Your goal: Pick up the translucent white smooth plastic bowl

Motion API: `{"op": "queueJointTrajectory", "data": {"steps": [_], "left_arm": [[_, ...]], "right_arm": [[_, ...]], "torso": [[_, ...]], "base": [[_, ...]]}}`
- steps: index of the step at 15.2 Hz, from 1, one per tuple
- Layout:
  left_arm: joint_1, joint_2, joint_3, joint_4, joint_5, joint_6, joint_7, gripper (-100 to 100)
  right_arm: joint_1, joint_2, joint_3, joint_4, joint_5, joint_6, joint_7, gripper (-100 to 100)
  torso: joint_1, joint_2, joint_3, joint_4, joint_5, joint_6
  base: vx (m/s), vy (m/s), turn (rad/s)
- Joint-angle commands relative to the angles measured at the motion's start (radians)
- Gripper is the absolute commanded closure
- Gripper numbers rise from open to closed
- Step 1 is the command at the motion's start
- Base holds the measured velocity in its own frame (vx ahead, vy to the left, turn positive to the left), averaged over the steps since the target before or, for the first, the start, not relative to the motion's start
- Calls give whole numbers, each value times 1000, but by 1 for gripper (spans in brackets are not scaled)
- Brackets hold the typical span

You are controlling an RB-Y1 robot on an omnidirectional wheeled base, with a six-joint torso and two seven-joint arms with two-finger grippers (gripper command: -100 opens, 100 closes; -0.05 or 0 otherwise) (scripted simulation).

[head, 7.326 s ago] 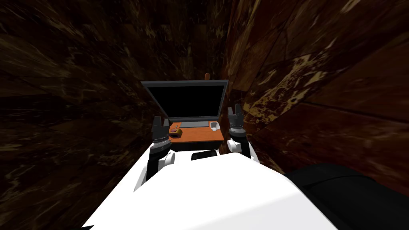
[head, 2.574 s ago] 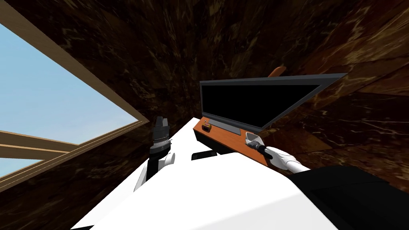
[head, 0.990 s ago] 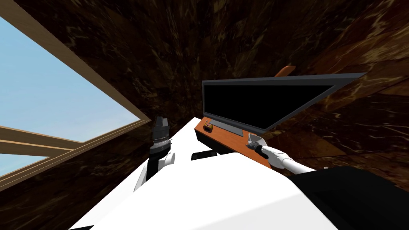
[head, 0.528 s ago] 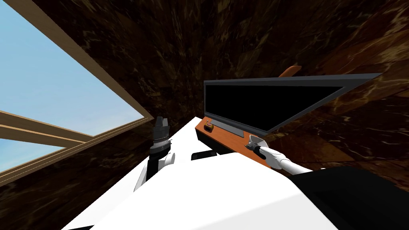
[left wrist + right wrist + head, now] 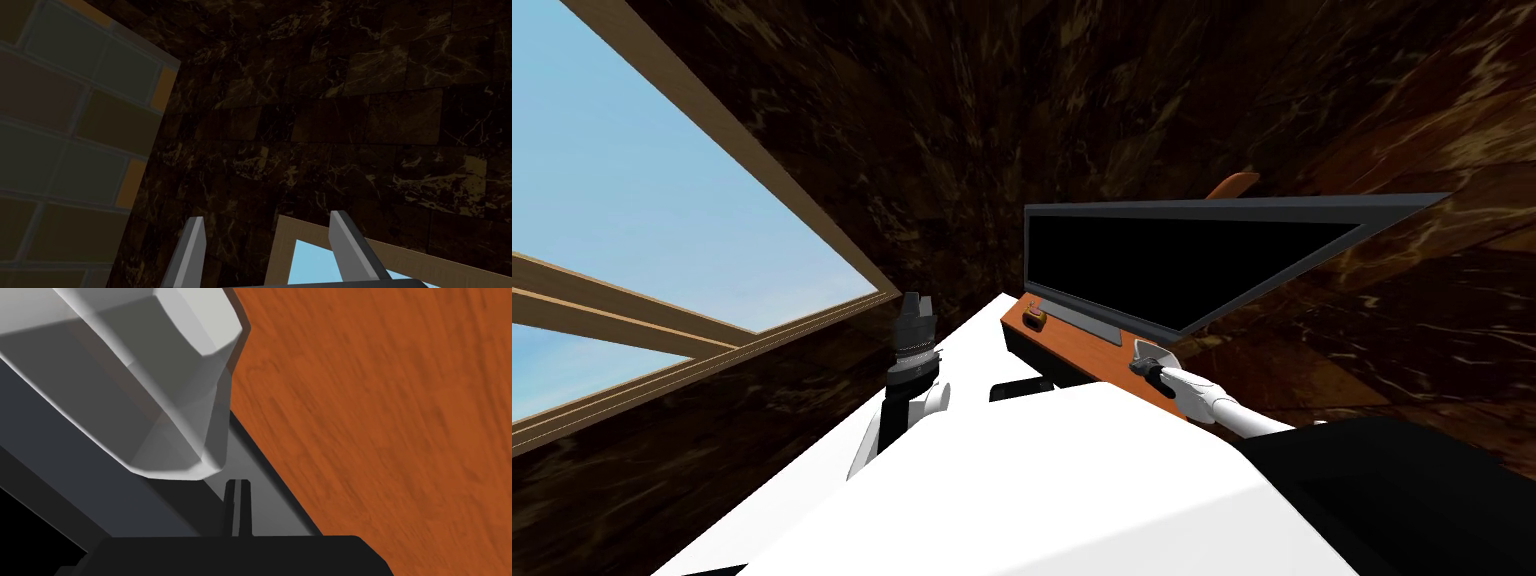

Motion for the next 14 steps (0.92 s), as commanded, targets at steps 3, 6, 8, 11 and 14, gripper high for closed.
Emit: {"op": "queueJointTrajectory", "data": {"steps": [3,6,8,11,14], "left_arm": [[0,0,0,0,0,0,0,0],[0,0,0,0,0,0,0,0],[0,0,0,0,0,0,0,0],[0,0,0,0,0,0,0,0],[0,0,0,0,0,0,0,0]], "right_arm": [[1,-2,-9,13,7,-49,5,100],[1,-18,-26,27,14,-91,10,100],[3,-16,-29,29,16,-89,10,100],[41,-81,34,5,30,-107,21,-100],[58,-111,64,-7,36,-113,26,-100]], "torso": [[2,-2,-1,0,0,1],[3,-3,-2,-1,1,0],[3,-3,-2,-1,1,0],[-2,0,0,0,0,-1],[-5,3,2,1,-1,0]], "base": [[35,39,-131],[35,42,-125],[23,29,-78],[-36,-42,196],[-49,-59,176]]}}
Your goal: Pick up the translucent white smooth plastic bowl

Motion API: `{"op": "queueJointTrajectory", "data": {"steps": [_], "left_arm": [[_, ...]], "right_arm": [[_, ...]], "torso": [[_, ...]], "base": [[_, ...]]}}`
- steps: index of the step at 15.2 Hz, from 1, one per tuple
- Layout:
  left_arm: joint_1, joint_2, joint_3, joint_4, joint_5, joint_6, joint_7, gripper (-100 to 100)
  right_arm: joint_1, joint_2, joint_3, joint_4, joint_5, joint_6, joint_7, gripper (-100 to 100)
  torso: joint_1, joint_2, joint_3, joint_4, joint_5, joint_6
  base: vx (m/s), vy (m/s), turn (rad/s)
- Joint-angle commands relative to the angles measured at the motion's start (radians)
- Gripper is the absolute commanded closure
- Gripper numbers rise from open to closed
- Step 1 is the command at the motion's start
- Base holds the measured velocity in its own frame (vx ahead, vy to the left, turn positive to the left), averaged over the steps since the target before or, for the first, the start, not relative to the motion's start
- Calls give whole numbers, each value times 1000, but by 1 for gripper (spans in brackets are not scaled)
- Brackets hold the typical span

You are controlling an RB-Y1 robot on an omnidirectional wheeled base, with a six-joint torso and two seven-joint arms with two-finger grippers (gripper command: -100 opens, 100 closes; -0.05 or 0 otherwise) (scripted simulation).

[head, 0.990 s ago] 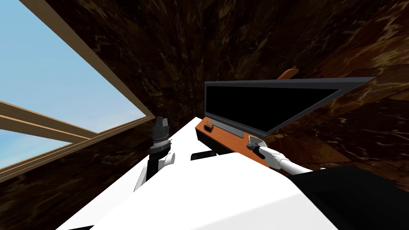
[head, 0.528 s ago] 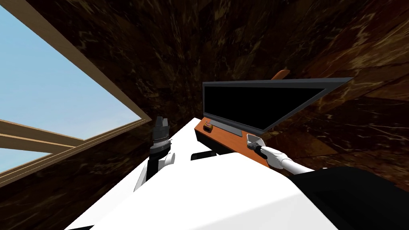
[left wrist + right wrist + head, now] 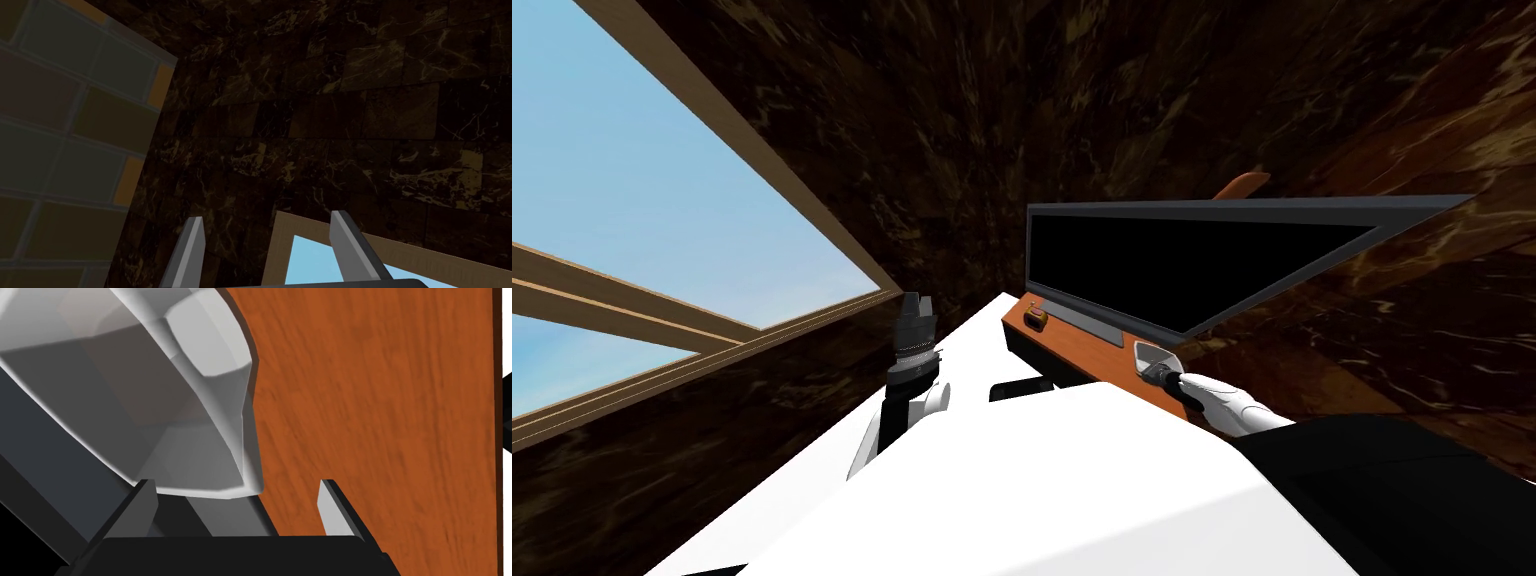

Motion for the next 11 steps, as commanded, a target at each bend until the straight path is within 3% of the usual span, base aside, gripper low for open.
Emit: {"op": "queueJointTrajectory", "data": {"steps": [1,7,9,10,11], "left_arm": [[0,0,0,0,0,0,0,0],[0,0,0,0,0,0,0,0],[0,0,0,0,0,0,0,0],[0,0,0,0,0,0,0,0],[0,0,0,0,0,0,0,0]], "right_arm": [[10,-25,31,-11,2,-1,3,-100],[49,-92,98,-37,15,-14,13,-100],[33,-50,75,-1,22,6,22,-100],[39,-68,79,-18,17,-11,15,-100],[37,-65,78,-15,17,-8,16,100]], "torso": [[0,0,0,0,0,0],[1,-1,0,0,0,0],[1,-1,-1,0,0,0],[2,-2,-1,0,0,0],[2,-2,-1,0,0,0]], "base": [[-29,-35,103],[-34,-40,120],[-21,-24,61],[-14,-15,36],[-5,-6,4]]}}
